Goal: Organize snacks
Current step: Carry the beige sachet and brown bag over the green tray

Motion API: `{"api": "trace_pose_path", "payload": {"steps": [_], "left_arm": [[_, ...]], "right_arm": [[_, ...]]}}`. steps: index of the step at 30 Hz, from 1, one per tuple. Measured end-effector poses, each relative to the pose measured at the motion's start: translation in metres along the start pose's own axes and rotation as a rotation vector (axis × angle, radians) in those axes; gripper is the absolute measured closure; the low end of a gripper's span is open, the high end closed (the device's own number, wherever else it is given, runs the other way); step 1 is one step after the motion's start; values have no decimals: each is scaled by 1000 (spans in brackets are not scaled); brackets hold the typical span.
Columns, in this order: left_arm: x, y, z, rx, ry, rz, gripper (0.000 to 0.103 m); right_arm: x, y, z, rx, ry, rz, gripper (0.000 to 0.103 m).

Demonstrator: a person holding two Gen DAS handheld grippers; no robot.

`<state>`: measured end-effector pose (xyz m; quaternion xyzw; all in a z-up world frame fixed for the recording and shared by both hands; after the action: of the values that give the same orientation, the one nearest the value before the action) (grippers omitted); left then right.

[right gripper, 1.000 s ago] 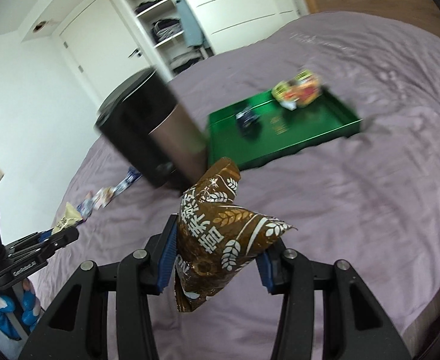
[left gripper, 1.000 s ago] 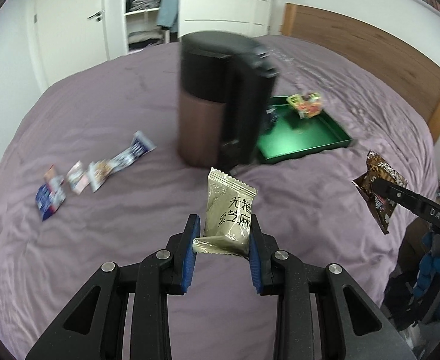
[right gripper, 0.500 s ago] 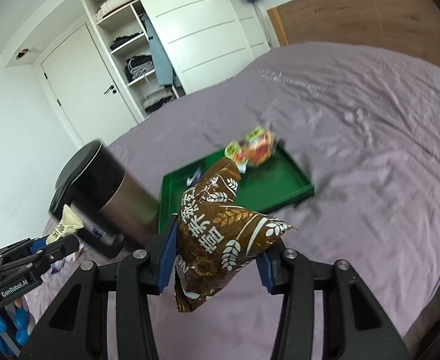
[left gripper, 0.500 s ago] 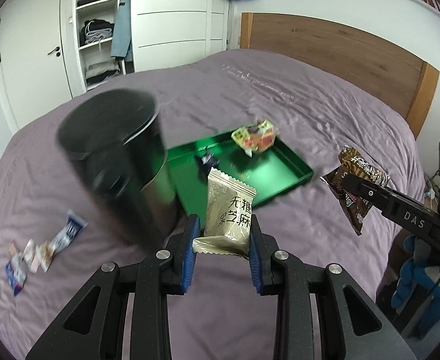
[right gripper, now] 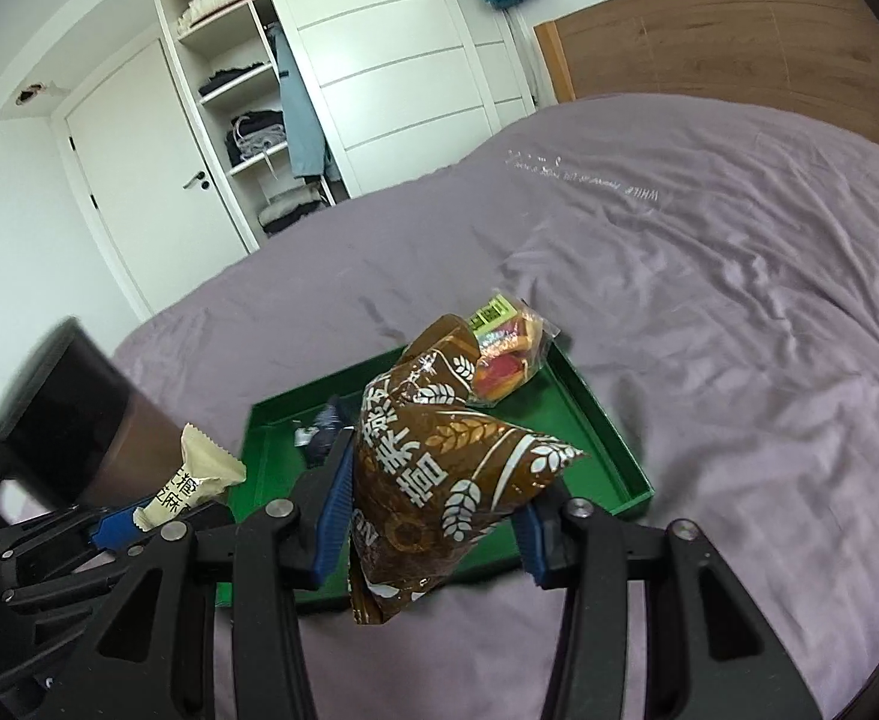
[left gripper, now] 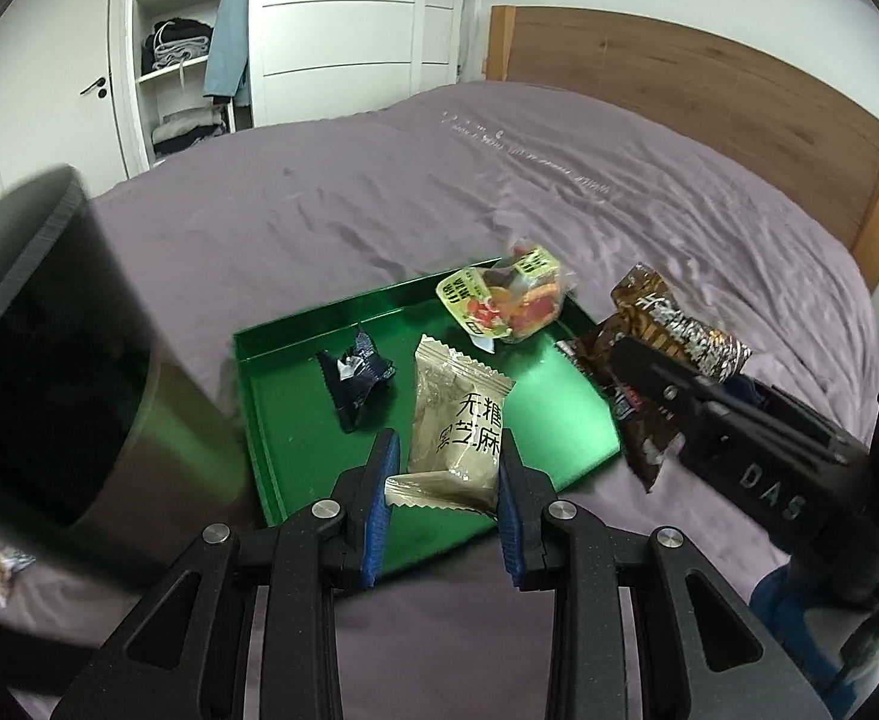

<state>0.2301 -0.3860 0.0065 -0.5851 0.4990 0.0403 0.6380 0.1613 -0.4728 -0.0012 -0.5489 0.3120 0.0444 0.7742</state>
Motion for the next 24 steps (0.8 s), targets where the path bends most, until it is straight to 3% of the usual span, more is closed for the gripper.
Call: {"api": "trace_pose_path", "payload": {"steps": [10,24], "left_arm": [[73,5,20,-73,-29,9,77],[110,28,31,-130,8,50,77]], "right_arm": [[73,18,-6,-19,32,36,76],[91,34,-9,-33,58,32,75]]}}
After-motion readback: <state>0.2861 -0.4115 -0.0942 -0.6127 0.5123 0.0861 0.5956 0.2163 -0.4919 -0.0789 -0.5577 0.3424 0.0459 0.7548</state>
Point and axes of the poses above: each gripper's, at about its wrist camera, not at the fingertips, and x roughly the way its jaws point, z to its left, y to its underside, the point moved 5 cm from there along x, roughly the way its jaws point, and after that the axes turned 10 degrees about y, right-handed, at the moved point
